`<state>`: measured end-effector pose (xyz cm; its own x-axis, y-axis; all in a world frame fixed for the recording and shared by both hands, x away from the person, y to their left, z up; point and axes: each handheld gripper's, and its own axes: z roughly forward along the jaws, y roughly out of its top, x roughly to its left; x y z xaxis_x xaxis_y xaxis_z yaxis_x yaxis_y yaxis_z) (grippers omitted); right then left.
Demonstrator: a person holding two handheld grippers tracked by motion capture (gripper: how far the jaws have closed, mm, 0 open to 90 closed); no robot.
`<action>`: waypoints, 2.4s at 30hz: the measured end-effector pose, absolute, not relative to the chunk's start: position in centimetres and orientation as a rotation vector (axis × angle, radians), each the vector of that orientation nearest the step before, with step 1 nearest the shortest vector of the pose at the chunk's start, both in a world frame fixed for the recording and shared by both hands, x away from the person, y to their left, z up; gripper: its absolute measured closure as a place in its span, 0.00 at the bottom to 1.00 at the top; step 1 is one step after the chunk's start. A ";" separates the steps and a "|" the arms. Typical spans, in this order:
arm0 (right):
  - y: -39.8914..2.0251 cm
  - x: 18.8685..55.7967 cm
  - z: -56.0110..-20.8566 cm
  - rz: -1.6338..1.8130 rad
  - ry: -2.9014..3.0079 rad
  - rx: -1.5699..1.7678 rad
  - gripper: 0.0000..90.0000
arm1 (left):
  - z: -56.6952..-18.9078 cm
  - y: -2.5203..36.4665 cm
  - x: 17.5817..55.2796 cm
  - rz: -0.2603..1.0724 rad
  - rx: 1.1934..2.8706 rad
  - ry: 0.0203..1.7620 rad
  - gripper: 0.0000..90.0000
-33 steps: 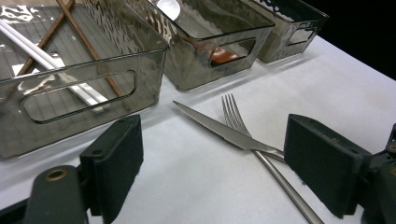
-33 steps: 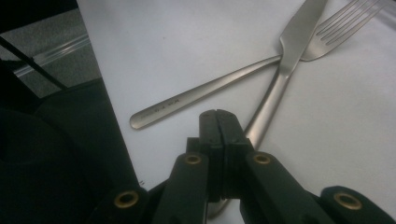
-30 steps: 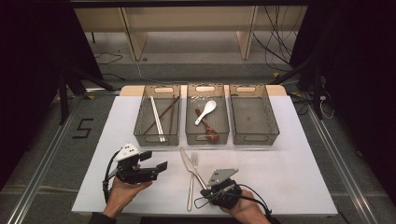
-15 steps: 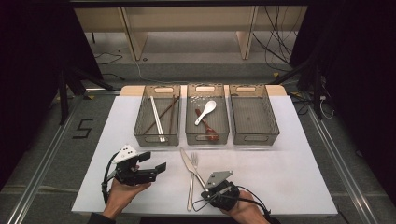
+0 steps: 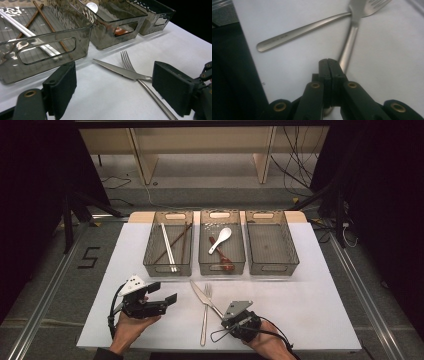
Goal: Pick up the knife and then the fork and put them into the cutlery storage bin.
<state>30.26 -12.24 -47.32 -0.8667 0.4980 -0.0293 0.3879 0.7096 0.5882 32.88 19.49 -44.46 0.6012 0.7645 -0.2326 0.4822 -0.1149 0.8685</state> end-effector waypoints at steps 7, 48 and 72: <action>-13.1 30.5 -46.6 0.878 2.683 0.752 1.00 | -44.5 19.4 32.9 0.330 1.771 1.022 0.22; -14.0 35.2 -45.5 0.709 2.787 0.786 0.74 | -44.5 19.3 32.9 0.331 1.773 1.023 0.21; -10.6 38.1 -46.0 0.432 2.963 0.671 0.77 | -44.5 19.4 32.9 0.326 1.768 1.025 0.21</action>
<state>38.07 -10.58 -46.02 -0.9019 0.4318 -0.0092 0.4112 0.8650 0.2876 32.91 19.36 -44.51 0.6004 0.7640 -0.2361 0.4872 -0.1154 0.8656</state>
